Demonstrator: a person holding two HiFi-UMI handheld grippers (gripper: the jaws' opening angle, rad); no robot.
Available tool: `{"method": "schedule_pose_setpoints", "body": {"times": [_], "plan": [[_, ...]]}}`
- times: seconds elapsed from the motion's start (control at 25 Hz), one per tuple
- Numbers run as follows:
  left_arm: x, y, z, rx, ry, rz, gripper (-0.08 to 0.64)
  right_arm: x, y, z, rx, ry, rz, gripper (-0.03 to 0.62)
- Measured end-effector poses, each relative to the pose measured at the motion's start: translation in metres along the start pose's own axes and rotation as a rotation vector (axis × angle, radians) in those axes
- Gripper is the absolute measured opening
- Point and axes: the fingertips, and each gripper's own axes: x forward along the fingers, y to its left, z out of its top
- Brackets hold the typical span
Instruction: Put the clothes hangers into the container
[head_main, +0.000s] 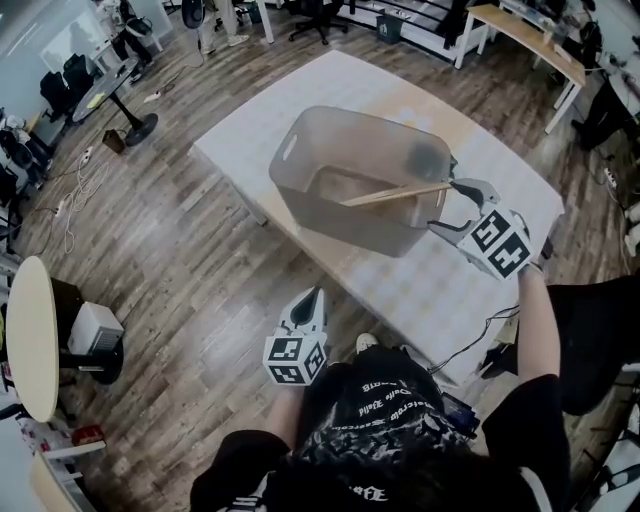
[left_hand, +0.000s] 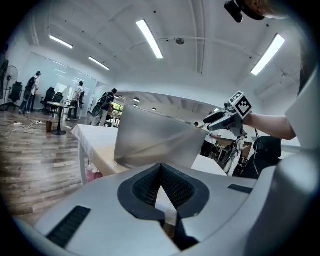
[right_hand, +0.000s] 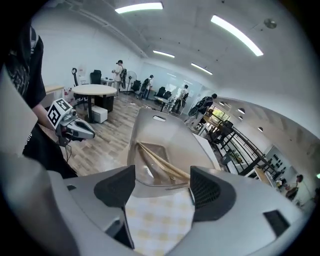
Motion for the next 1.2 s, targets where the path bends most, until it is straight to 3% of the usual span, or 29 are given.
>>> {"method": "schedule_pose_setpoints", "body": {"times": [0.24,0.44,0.64,0.84,1.08,1.12,1.2], "plan": [[0.011,-0.020,0.008,0.019,-0.002,-0.062,0.020,0.003,0.039,-0.010,0.231,-0.158,-0.018,0.337],[0.018,-0.038,0.006,0.045,0.002,-0.111,0.020,0.012,0.073,-0.035,0.353,-0.194,-0.056,0.337],[0.022,-0.047,-0.009,0.059,0.024,-0.110,0.020,0.021,0.113,-0.049,0.443,-0.263,-0.105,0.314],[0.018,-0.057,-0.015,0.078,0.007,-0.119,0.020,0.032,0.150,-0.073,0.496,-0.226,-0.100,0.314],[0.012,-0.053,-0.015,0.080,0.006,-0.104,0.020,0.026,0.150,-0.081,0.522,-0.228,-0.130,0.314],[0.012,-0.054,-0.015,0.079,0.003,-0.105,0.020,0.024,0.148,-0.079,0.517,-0.235,-0.143,0.301],[0.012,-0.058,-0.013,0.079,-0.003,-0.110,0.020,0.019,0.143,-0.078,0.524,-0.257,-0.173,0.184]]}}
